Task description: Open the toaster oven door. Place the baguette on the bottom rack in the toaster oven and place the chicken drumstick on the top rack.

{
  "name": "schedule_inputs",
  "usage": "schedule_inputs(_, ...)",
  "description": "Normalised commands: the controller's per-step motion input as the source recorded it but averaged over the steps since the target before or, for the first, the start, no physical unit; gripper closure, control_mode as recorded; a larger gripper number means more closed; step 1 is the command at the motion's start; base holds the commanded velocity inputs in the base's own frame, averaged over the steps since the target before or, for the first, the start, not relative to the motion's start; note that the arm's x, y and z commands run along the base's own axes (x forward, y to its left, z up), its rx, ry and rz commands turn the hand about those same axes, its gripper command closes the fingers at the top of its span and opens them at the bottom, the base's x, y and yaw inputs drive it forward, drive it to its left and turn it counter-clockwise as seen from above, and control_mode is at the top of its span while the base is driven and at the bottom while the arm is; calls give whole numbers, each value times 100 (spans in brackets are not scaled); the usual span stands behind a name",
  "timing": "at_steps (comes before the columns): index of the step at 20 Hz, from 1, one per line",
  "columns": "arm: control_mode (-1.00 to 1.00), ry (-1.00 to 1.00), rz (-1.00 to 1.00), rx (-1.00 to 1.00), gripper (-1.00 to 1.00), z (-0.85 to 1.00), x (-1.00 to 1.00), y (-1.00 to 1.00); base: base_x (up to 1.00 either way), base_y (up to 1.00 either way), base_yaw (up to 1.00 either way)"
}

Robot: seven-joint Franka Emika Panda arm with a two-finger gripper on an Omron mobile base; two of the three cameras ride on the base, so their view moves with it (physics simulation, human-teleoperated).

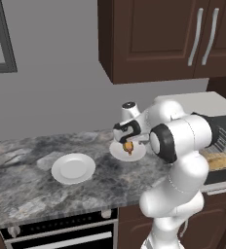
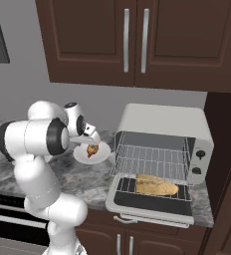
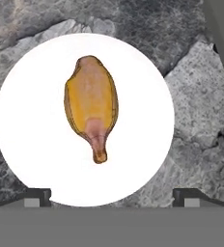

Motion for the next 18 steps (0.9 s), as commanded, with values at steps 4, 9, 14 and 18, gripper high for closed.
schedule_inputs(4, -100, -1, 3, -1, -100, -30, 27, 0, 0, 0, 0)
schedule_inputs(9, -100, -3, 4, 0, -100, -30, 21, 0, 0, 0, 0)
schedule_inputs(14, -100, -2, 2, 0, -100, -24, 17, 0, 0, 0, 0)
schedule_inputs(18, -100, 0, 1, 0, -100, -19, 21, -1, 0, 0, 0)
